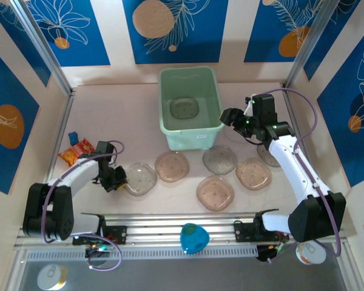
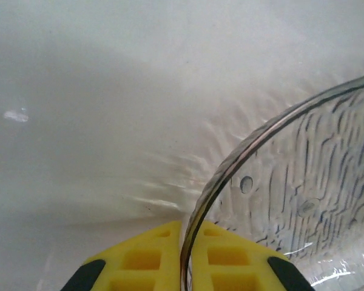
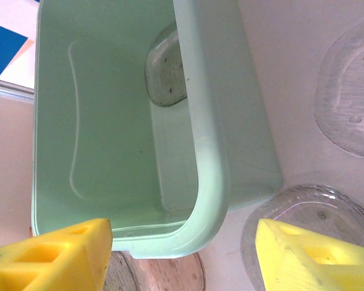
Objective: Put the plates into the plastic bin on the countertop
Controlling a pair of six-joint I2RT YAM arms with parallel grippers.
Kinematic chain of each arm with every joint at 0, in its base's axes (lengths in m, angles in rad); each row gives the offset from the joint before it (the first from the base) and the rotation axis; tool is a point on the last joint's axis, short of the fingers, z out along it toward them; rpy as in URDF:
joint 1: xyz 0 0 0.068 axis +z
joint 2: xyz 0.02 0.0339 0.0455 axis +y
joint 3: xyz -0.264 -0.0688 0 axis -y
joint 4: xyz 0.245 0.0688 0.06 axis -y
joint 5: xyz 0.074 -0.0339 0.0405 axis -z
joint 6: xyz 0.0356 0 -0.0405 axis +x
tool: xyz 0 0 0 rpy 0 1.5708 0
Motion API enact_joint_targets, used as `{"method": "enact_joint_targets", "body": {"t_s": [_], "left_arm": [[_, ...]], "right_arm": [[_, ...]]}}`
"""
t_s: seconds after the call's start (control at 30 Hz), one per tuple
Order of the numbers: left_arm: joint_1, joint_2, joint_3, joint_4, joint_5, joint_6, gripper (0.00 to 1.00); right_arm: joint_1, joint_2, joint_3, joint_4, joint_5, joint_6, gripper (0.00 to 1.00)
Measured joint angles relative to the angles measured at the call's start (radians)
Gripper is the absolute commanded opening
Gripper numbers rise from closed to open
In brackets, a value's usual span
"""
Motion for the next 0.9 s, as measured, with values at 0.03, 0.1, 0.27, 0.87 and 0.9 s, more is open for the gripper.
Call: {"method": "enact_joint_targets", "body": {"t_s": [0.03, 0.1, 0.27, 0.87, 0.9], "left_arm": [[-0.001, -0.016, 0.0, 0.0, 0.0, 0.002, 0.04], [-0.003, -0.05, 0.0, -0.002, -0.001, 0.001, 0.01], [-0.004, -0.142, 0.005, -0.024, -0.031, 0.002, 0.0], [-0.004, -0.22, 0.42, -0.13, -0.193, 0.158, 0.0], [-0.004, -0.22, 0.444, -0.129, -0.201, 0.171, 0.0]], "right_arm": [[0.004, -0.005, 0.0, -0.002, 0.006, 0.0, 0.65], [0.013, -0.017, 0.0, -0.004, 0.018, 0.0, 0.65], [0.022, -0.047, 0.0, -0.011, 0.032, 0.011, 0.64], [0.088, 0.013, 0.303, -0.108, -0.058, -0.097, 0.65], [0.106, 0.029, 0.336, -0.111, -0.066, -0.12, 0.64]]}}
